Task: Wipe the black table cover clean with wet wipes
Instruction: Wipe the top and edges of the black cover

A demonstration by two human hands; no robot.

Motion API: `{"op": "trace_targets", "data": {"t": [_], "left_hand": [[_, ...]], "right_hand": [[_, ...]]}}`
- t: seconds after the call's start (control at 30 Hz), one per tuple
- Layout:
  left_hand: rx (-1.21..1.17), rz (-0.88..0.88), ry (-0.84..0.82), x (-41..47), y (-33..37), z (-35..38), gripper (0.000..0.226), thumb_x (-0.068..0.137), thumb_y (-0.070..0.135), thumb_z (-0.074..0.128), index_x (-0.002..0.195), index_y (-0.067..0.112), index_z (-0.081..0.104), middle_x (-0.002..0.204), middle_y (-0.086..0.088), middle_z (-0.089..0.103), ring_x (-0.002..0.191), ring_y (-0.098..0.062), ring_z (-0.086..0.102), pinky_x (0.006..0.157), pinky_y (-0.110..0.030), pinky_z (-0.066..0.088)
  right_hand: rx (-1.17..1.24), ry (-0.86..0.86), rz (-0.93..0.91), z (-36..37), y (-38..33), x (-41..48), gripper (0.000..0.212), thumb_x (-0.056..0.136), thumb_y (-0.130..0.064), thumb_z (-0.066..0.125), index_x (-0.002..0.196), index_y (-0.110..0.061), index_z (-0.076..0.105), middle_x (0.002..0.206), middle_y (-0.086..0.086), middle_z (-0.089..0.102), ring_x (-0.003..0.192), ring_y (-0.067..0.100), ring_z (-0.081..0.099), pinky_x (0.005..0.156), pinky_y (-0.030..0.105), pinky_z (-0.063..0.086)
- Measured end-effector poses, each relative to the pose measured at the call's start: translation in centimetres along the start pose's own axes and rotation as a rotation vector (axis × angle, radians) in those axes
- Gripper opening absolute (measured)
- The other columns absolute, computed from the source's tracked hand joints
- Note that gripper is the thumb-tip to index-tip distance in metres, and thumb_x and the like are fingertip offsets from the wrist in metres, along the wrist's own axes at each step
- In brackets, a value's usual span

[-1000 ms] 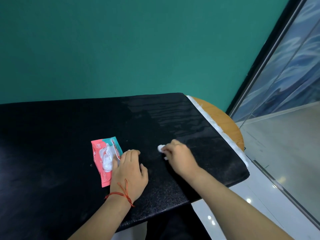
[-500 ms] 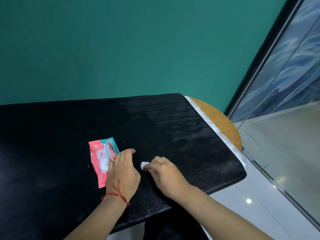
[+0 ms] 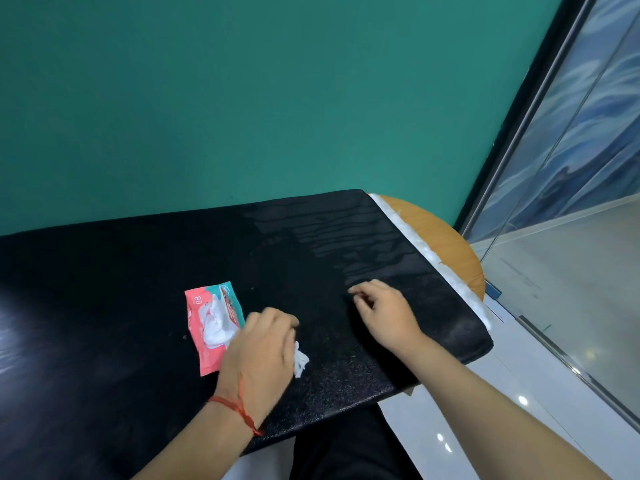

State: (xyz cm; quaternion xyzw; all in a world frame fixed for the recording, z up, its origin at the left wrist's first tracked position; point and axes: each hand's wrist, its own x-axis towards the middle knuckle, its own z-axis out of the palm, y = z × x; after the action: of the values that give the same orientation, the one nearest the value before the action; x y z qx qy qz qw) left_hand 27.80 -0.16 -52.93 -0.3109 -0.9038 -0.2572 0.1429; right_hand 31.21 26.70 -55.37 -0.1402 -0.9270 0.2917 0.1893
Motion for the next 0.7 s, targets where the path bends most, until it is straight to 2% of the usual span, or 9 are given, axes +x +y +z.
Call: {"op": "trace_targets", "data": {"t": [0.1, 0.17, 0.27, 0.37, 0.47, 0.53, 0.6, 0.7], "left_hand": [[0.004, -0.020, -0.206, -0.3, 0.9, 1.6, 0.019, 0.098, 0.038, 0.068, 0.112, 0.027, 0.073, 0.108, 0.010, 0.062, 0.099, -0.014, 0.059, 0.080, -0.031, 0.054], [-0.004, -0.056, -0.253, -0.3, 0.8, 2.3, 0.022, 0.098, 0.036, 0.067, 0.117, 0.026, 0.071, 0.112, 0.010, 0.061, 0.103, -0.012, 0.061, 0.084, -0.025, 0.050], [-0.072, -0.083, -0.241, -0.9, -0.8, 1.8, 0.027, 0.093, 0.027, 0.074, 0.119, 0.028, 0.067, 0.112, 0.017, 0.058, 0.096, -0.007, 0.063, 0.083, -0.020, 0.047], [-0.104, -0.145, -0.246, -0.1, -2.0, 2.0, 0.021, 0.088, 0.018, 0.080, 0.096, 0.034, 0.069, 0.099, 0.022, 0.058, 0.084, 0.000, 0.062, 0.077, -0.019, 0.049], [-0.127, -0.200, -0.239, 2.2, -2.2, 3.0, 0.020, 0.086, 0.020, 0.085, 0.082, 0.036, 0.074, 0.084, 0.020, 0.065, 0.076, 0.002, 0.064, 0.072, -0.011, 0.046], [-0.170, -0.159, -0.235, 4.4, -1.5, 4.4, 0.015, 0.085, 0.021, 0.086, 0.085, 0.034, 0.080, 0.083, 0.021, 0.069, 0.077, 0.004, 0.065, 0.075, -0.003, 0.042], [-0.218, -0.078, -0.214, 6.9, 0.2, 6.6, 0.012, 0.087, 0.023, 0.085, 0.089, 0.034, 0.082, 0.087, 0.023, 0.073, 0.084, 0.004, 0.067, 0.081, -0.004, 0.043], [-0.263, 0.117, -0.275, 10.0, 3.8, 9.6, 0.015, 0.093, 0.023, 0.074, 0.099, 0.034, 0.082, 0.102, 0.022, 0.075, 0.099, 0.003, 0.068, 0.092, -0.021, 0.052]], "right_hand": [[-0.137, 0.004, -0.010, -1.0, 2.6, -0.2, 0.018, 0.101, -0.020, 0.064, 0.114, -0.026, 0.075, 0.101, -0.015, 0.061, 0.097, 0.012, 0.066, 0.081, 0.029, 0.052], [-0.182, 0.035, -0.052, -1.3, 3.4, -0.9, 0.014, 0.101, -0.023, 0.062, 0.112, -0.026, 0.072, 0.100, -0.014, 0.058, 0.095, 0.012, 0.063, 0.077, 0.031, 0.053], [-0.245, 0.045, -0.111, -0.8, 2.2, -2.0, 0.011, 0.100, -0.030, 0.058, 0.107, -0.030, 0.066, 0.098, -0.013, 0.060, 0.085, 0.011, 0.063, 0.064, 0.031, 0.051], [-0.246, 0.029, -0.099, -0.9, 2.2, -1.8, 0.012, 0.097, -0.034, 0.054, 0.104, -0.033, 0.064, 0.090, -0.012, 0.070, 0.076, 0.015, 0.068, 0.059, 0.034, 0.049], [-0.216, 0.007, -0.065, -0.9, 2.5, -1.8, 0.012, 0.093, -0.036, 0.054, 0.099, -0.033, 0.063, 0.074, -0.012, 0.064, 0.070, 0.017, 0.065, 0.057, 0.034, 0.046], [-0.202, -0.007, -0.070, -0.8, 2.6, -1.7, 0.010, 0.090, -0.037, 0.053, 0.094, -0.031, 0.060, 0.064, -0.012, 0.049, 0.065, 0.018, 0.060, 0.056, 0.034, 0.044], [-0.165, 0.022, -0.070, -0.7, 2.9, -1.5, 0.009, 0.085, -0.036, 0.053, 0.086, -0.028, 0.057, 0.057, -0.010, 0.040, 0.059, 0.018, 0.054, 0.054, 0.034, 0.041], [-0.075, 0.114, -0.054, -0.9, 2.9, -1.8, 0.006, 0.081, -0.032, 0.053, 0.079, -0.026, 0.054, 0.053, -0.008, 0.039, 0.054, 0.018, 0.049, 0.052, 0.035, 0.043]]}}
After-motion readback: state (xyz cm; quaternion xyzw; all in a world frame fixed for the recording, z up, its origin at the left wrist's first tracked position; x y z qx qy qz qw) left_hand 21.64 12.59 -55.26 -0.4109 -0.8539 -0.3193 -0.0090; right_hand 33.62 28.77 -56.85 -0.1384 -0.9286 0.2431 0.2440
